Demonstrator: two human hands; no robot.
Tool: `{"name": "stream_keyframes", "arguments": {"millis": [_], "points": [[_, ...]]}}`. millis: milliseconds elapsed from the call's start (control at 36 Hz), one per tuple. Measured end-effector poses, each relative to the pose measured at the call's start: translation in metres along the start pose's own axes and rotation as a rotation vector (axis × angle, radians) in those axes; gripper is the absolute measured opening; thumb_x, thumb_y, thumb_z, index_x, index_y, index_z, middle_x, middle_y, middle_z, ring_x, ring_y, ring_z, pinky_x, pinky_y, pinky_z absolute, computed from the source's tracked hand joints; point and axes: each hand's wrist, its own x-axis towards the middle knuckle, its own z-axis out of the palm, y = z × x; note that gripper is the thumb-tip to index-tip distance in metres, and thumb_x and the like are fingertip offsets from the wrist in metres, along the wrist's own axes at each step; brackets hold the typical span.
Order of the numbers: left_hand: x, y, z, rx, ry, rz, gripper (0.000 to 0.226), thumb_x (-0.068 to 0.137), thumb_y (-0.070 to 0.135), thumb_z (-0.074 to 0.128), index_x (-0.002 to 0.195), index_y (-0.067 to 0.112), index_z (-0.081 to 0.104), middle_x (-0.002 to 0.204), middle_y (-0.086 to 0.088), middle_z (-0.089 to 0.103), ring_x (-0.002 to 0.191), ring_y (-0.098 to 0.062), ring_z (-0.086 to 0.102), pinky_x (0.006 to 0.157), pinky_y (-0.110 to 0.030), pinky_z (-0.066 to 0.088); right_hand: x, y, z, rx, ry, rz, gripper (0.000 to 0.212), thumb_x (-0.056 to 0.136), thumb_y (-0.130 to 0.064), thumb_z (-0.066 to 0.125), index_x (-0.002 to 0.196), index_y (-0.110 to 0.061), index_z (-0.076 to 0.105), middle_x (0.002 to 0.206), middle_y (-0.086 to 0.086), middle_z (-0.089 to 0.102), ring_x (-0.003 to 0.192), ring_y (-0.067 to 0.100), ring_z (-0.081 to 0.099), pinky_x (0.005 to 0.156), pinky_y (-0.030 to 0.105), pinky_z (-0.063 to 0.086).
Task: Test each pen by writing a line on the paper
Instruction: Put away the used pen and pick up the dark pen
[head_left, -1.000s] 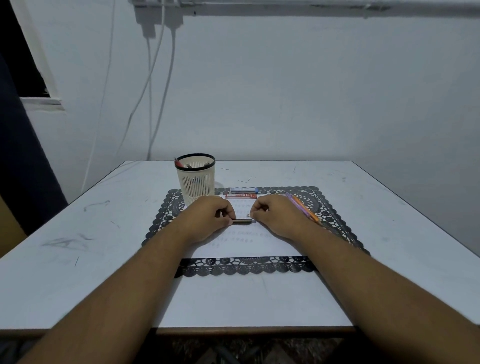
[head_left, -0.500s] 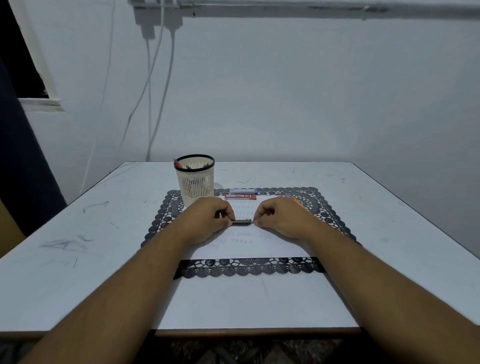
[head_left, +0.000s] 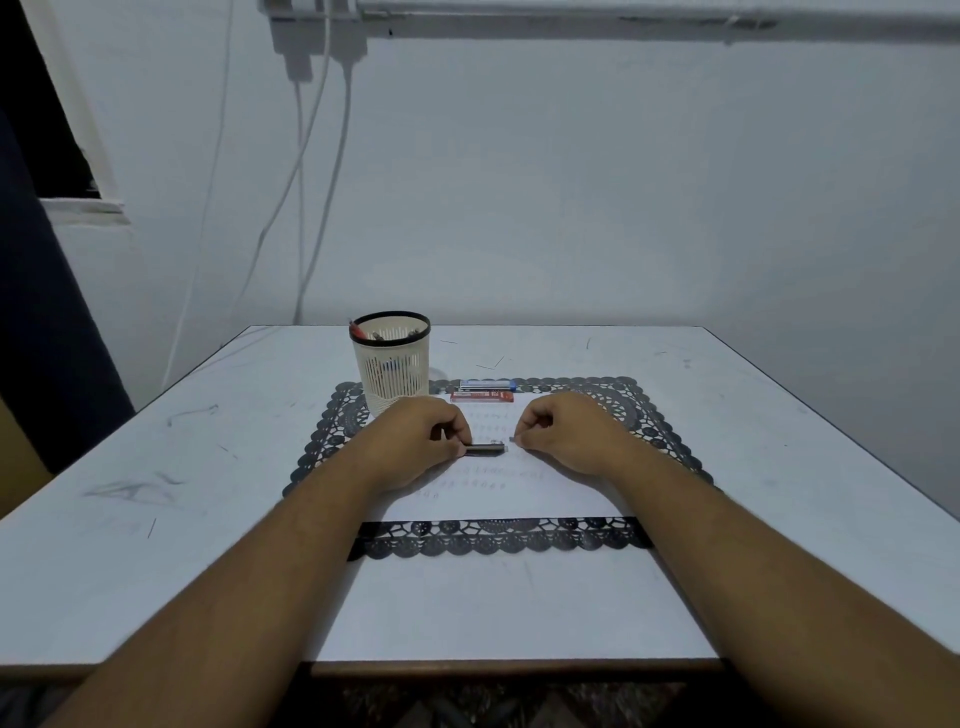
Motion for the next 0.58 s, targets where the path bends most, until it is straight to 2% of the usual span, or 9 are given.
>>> {"name": "stream_keyframes", "arguments": {"millis": [111,222,250,306,417,528,583], "points": [[-0.001,0.002,0.003,-0.060,0.001,-0.005,0.016,0.091,0.004,0.072,0.085,0.017,0.077,0.085,0.001,0.067,0.064,0.005,0.059,0.054,-0.011,0.046,0.002,-0.007,0.009,0.024,-0.026,-0.029,0.009,0.092,-0.022,0.075,0.084,-0.022,0.077,0.076,-0.007,0.072,0.065,0.002,0.059,0.060,0.018,0.046],[0.001,-0.003,0.004,-0.071,0.001,-0.010,0.017,0.089,0.008,0.075,0.083,0.024,0.077,0.083,0.006,0.067,0.067,-0.001,0.059,0.064,-0.030,0.056,0.004,-0.011,0.011,0.021,-0.038,-0.036,0.015,0.095,-0.019,0.069,0.085,-0.026,0.077,0.082,-0.008,0.075,0.077,0.011,0.068,0.070,0.029,0.052],[0.001,-0.003,0.004,-0.059,-0.002,-0.002,0.017,0.089,0.009,0.075,0.084,0.025,0.077,0.083,0.007,0.067,0.068,-0.001,0.058,0.066,-0.030,0.055,0.005,-0.011,0.010,0.034,-0.029,-0.036,0.016,0.096,-0.018,0.067,0.086,-0.025,0.078,0.084,-0.006,0.076,0.079,0.012,0.069,0.071,0.029,0.052],[0.002,-0.002,0.003,-0.009,-0.010,0.025,0.014,0.090,0.011,0.075,0.086,0.025,0.077,0.083,0.009,0.067,0.069,0.001,0.057,0.065,-0.026,0.051,0.006,-0.010,0.007,0.075,0.001,-0.028,0.019,0.098,-0.016,0.065,0.087,-0.022,0.079,0.088,-0.001,0.077,0.078,0.012,0.068,0.068,0.027,0.048],[0.005,-0.001,0.004,0.068,-0.012,0.079,0.011,0.090,0.014,0.076,0.091,0.024,0.077,0.085,0.012,0.065,0.075,0.005,0.057,0.064,-0.011,0.040,0.022,-0.007,-0.002,0.091,0.106,0.019,0.020,0.098,-0.013,0.064,0.087,-0.023,0.077,0.101,-0.007,0.075,0.094,0.006,0.066,0.071,0.021,0.045],[0.005,0.002,0.005,0.094,-0.015,0.098,0.007,0.091,0.014,0.074,0.094,0.021,0.077,0.086,0.013,0.065,0.076,0.007,0.057,0.064,-0.010,0.041,0.050,-0.009,-0.009,-0.046,0.169,0.001,0.014,0.095,-0.013,0.064,0.095,-0.021,0.076,0.092,-0.009,0.069,0.089,0.013,0.061,0.070,0.026,0.041],[0.005,0.003,0.006,0.112,-0.020,0.112,0.006,0.092,0.015,0.073,0.095,0.020,0.076,0.086,0.014,0.065,0.078,0.008,0.056,0.064,-0.009,0.040,0.064,-0.009,-0.010,-0.113,0.196,0.000,0.016,0.095,-0.013,0.063,0.102,-0.021,0.074,0.099,-0.006,0.069,0.094,0.016,0.060,0.073,0.028,0.041]]}}
